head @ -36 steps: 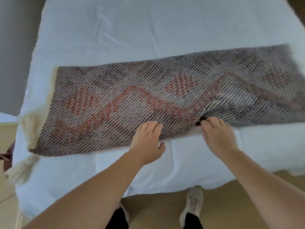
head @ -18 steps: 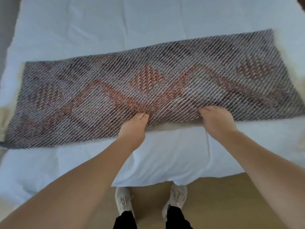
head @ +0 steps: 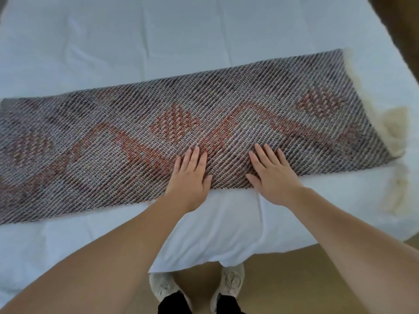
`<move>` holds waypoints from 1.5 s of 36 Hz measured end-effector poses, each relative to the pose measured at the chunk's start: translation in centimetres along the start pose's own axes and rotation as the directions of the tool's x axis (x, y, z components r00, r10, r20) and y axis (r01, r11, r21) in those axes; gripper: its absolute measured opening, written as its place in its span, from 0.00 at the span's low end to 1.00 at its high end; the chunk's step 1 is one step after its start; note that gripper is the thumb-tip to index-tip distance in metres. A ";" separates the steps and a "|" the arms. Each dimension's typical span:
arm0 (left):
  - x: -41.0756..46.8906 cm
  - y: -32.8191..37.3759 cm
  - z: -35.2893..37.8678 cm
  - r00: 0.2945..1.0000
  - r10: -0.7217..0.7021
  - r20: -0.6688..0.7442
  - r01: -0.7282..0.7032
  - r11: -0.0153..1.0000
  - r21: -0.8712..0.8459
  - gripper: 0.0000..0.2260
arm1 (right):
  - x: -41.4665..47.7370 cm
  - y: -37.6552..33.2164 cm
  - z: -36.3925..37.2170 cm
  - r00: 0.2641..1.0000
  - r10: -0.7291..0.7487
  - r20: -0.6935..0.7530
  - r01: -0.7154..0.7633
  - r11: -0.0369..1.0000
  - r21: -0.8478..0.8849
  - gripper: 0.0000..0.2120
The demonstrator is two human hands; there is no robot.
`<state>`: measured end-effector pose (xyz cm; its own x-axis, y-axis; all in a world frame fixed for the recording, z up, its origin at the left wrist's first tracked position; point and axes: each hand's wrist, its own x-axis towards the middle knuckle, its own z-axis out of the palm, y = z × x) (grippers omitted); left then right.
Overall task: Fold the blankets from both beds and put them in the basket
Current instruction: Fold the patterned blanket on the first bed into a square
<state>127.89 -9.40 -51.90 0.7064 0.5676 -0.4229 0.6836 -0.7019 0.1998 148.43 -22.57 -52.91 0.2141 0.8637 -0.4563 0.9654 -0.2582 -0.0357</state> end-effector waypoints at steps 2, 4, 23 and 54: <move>1.2 1.3 0.6 0.999 -0.034 -0.024 0.035 0.999 0.022 0.29 | 0.2 1.7 0.3 1.000 0.024 0.005 -0.024 0.999 -0.036 0.38; 2.2 2.5 1.2 0.997 -0.055 -0.046 0.058 0.997 0.050 0.31 | 0.2 3.7 0.4 0.996 0.084 -0.002 -0.084 0.996 -0.039 0.39; 9.9 11.7 0.8 0.995 0.068 -0.066 -0.069 0.998 -0.005 0.33 | 4.7 15.7 -2.4 0.950 0.307 -0.050 -0.308 0.951 -0.028 0.39; 22.9 43.6 1.0 0.954 -0.287 0.085 0.299 0.927 -0.227 0.44 | 18.2 35.4 -12.9 0.958 -0.108 -0.265 0.165 0.965 0.203 0.32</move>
<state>173.73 -27.46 -53.77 0.4623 0.7066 -0.5357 0.8864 -0.3834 0.2593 188.45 -10.38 -51.03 0.1407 0.9702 -0.1975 0.9370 -0.1949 -0.2898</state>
